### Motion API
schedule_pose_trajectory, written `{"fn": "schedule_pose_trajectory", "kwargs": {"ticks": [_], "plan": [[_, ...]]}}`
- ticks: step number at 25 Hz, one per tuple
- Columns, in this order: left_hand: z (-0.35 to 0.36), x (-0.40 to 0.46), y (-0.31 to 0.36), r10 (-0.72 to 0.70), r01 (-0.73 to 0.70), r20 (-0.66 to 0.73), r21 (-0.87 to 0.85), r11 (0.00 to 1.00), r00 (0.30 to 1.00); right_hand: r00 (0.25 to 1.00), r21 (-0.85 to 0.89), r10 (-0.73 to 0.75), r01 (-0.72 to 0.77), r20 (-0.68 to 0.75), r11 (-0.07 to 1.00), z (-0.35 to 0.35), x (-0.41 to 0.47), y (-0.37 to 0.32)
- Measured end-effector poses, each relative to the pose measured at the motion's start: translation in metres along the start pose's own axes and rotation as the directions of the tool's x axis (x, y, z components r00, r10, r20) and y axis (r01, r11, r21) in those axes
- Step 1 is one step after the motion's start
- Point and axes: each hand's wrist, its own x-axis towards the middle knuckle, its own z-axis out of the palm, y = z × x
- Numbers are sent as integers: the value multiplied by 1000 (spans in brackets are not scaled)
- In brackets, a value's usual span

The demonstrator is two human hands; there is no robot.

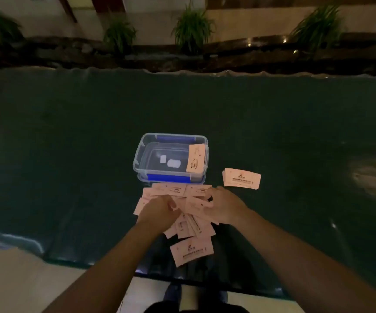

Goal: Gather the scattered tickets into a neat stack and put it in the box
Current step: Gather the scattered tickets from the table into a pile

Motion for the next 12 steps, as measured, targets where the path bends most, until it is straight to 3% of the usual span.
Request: {"fn": "schedule_pose_trajectory", "kwargs": {"ticks": [5,9,12], "plan": [[38,-12,-7,-170,185,93,-177,967,981,998,40,45,-47,46,998,31,5,10],[52,-17,-8,-203,261,194,-358,896,960,1000,6,13,-13,-16,1000,48,3,17],[58,-14,-5,-227,313,230,-474,823,946,1000,87,14,-12,-24,996,58,-1,21]]}}
